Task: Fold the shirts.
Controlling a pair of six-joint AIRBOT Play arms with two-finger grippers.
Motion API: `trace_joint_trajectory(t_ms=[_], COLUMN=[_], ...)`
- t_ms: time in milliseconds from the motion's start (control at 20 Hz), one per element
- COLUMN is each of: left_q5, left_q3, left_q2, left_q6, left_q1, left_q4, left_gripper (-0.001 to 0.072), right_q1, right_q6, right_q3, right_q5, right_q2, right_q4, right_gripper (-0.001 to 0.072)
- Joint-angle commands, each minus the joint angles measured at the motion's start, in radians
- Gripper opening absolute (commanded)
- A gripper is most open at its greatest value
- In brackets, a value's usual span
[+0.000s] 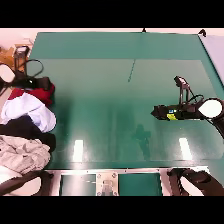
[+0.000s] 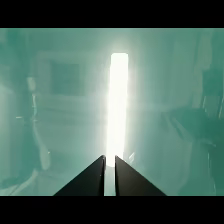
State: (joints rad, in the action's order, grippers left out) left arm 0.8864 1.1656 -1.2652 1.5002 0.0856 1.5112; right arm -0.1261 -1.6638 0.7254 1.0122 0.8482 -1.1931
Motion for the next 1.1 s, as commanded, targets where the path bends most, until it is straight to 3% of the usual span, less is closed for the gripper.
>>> trace_joint_trajectory(t_ms=[0,100,400,450,500,550,750,950,1050], left_q5=[-0.052,-0.066,-0.014,-0.014,-0.016,-0.01,0.1,0.392,0.475], left_q3=[0.122,0.169,0.206,0.206,0.208,0.216,0.366,0.729,0.859], left_q2=[-0.204,-0.314,-0.476,-0.478,-0.477,-0.477,-0.472,-0.466,-0.427], left_q6=[-0.152,-0.237,-0.284,-0.289,-0.29,-0.29,-0.286,-0.279,-0.242], left_q1=[0.091,0.091,0.091,0.091,0.091,0.09,0.085,0.016,-0.051], left_q4=[0.086,0.087,0.155,0.155,0.155,0.154,0.082,-0.05,-0.165], left_gripper=[0.0717,0.0718,0.0714,0.0639,0.0237,0.0027,0.002,0.002,0.0019], right_q1=[0.0,0.0,0.0,0.0,0.0,0.0,0.002,0.047,0.094], right_q6=[0.0,0.0,0.0,0.0,0.0,0.0,0.0,-0.001,0.0], right_q3=[0.0,0.0,0.0,0.0,0.0,0.0,0.0,0.018,0.042], right_q5=[-0.064,-0.074,-0.077,-0.078,-0.078,-0.078,-0.077,-0.055,-0.035], right_q2=[0.001,0.001,0.001,0.001,0.001,0.001,0.001,0.0,0.0], right_q4=[0.0,0.0,0.0,0.0,0.0,0.0,0.0,0.008,0.008], right_gripper=[0.0113,0.0279,0.0294,0.0293,0.0292,0.0292,0.0288,0.0281,0.0281])
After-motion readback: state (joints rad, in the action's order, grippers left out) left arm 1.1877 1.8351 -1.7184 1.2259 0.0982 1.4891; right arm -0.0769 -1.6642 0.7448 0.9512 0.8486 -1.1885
